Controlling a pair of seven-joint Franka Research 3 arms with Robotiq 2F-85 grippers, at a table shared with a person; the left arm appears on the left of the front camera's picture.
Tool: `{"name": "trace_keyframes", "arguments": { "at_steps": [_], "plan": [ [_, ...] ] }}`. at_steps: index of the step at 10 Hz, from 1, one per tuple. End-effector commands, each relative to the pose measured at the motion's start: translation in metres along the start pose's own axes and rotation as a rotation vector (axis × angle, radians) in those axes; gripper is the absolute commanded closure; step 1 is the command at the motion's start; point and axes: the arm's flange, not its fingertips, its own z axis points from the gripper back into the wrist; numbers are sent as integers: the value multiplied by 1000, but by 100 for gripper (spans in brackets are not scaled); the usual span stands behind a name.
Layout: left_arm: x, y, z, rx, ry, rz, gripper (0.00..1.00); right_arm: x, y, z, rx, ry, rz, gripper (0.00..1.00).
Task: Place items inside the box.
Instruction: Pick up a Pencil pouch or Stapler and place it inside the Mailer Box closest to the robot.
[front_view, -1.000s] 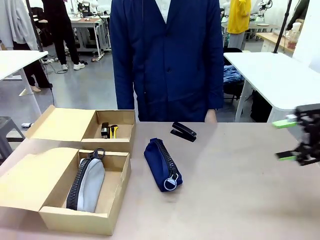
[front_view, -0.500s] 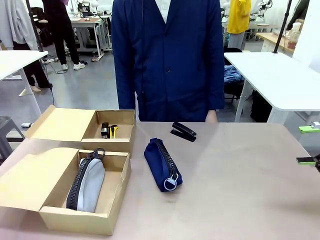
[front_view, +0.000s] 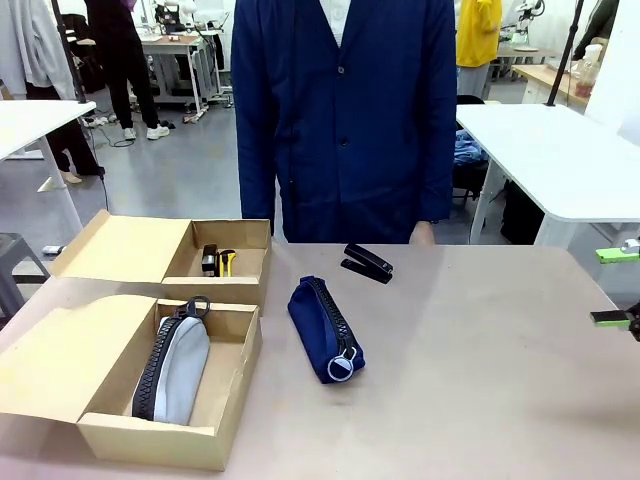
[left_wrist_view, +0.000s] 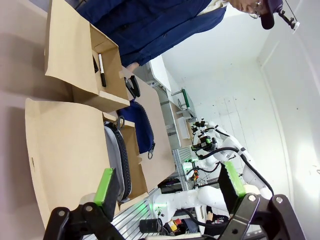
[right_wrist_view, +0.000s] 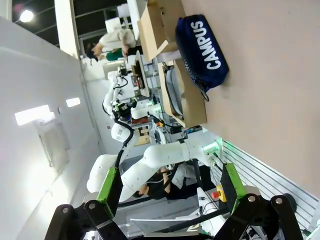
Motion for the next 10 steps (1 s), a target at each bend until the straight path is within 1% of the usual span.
{"name": "trace_keyframes", "arguments": {
  "at_steps": [1,6,7,8,9,10],
  "plan": [
    [1,-2,0,-21,-11,-19,0,0,4,1,19,-7,-11,0],
    [1,-2,0,-21,-11,-19,0,0,4,1,19,-7,-11,0],
    [1,-2,0,-21,-11,-19,0,0,0,0,0,-1,0,0],
    [1,-2,0,-21,-11,-19,0,-8,8,-12,-134,19,193,0],
    [1,-2,0,-21,-11,-19,0,10,30,-45,-295,87,343,0],
    [1,-2,0,-21,-11,-19,0,38,57,-82,-466,93,439,0]
  ]
}}
